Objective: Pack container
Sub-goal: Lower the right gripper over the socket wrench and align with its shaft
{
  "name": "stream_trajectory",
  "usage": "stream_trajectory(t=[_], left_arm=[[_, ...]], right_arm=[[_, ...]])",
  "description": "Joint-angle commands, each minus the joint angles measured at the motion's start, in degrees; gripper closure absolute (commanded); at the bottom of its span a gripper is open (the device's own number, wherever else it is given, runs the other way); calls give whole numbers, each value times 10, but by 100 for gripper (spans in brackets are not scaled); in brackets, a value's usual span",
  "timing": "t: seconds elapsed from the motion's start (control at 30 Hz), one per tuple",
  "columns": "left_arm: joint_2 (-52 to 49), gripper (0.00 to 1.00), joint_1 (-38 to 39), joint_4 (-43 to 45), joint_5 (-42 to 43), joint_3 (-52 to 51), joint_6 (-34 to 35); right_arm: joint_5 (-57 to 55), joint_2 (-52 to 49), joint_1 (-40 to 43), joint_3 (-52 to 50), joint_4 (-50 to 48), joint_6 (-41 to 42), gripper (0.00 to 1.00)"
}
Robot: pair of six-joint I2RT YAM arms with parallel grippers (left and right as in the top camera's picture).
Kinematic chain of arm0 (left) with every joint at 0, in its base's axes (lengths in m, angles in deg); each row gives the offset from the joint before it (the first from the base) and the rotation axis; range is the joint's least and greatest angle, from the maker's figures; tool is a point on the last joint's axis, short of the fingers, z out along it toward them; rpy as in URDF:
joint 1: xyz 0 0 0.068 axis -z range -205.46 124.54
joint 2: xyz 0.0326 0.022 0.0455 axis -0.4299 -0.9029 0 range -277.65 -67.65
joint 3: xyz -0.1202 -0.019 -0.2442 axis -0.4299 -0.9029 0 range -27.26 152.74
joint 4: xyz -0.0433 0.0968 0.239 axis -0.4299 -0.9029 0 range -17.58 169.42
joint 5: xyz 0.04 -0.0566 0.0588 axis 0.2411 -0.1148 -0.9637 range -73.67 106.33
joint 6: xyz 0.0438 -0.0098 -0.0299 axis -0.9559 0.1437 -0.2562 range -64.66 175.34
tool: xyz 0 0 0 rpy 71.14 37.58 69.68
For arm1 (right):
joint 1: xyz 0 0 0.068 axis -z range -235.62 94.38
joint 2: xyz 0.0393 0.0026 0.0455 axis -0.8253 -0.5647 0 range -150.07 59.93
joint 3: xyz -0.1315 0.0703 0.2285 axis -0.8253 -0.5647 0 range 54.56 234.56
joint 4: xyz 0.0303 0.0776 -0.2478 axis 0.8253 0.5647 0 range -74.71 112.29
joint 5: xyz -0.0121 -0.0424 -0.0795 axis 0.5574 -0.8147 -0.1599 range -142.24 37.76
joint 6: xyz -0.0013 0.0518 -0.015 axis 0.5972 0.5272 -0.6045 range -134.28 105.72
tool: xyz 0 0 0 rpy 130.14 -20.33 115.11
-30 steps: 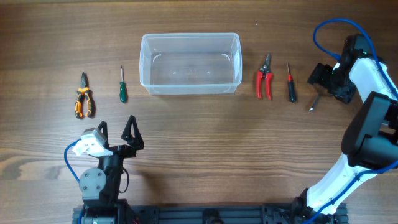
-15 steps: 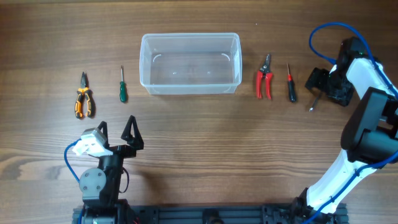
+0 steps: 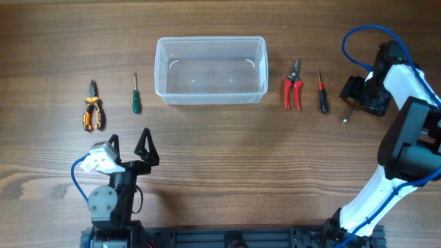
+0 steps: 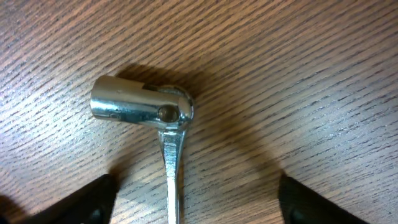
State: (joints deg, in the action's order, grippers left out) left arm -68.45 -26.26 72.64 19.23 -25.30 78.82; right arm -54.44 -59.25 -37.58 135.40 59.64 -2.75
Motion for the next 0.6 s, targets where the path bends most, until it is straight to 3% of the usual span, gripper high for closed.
stream_trajectory(t=[0.0,0.57], left_arm=[[4,0,2,2,5,-5,8],[4,0,2,2,5,-5,8]], right_arm=[[49,-40,-6,-7,-4,-2,20],[50,-39,-39,-2,-8,5,37]])
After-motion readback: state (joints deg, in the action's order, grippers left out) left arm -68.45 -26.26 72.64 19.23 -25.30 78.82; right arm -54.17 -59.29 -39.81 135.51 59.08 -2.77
